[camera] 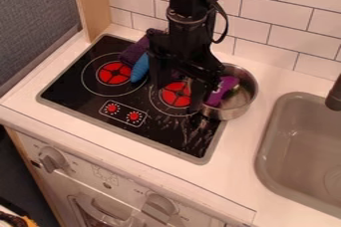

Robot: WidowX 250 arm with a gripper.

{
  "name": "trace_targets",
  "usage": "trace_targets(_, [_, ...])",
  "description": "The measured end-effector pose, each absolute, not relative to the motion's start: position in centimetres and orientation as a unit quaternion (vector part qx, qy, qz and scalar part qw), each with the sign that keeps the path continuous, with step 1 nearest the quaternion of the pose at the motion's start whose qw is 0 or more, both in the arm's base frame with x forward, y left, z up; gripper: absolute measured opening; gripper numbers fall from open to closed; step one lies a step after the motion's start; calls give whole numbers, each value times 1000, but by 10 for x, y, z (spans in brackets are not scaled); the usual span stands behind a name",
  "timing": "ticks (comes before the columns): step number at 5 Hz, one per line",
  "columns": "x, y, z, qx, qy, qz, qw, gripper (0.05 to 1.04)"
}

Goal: Put the blue fork in the bottom left of the burner

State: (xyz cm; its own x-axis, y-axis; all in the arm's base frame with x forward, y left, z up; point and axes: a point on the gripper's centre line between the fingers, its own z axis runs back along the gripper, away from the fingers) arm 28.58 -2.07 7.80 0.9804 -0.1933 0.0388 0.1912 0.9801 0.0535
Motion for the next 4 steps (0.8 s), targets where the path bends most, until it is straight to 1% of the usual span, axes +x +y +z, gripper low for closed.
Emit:
trace_targets(1, [284, -20, 70, 24, -8, -97, 995, 1001])
trace_targets(2, [287, 9, 66, 25, -14, -55, 998, 1001])
trace_targets(3, [290, 37, 56, 30, -15, -21, 999, 1001])
trace_targets(4, [292, 68, 37, 49, 6, -4, 999, 1001])
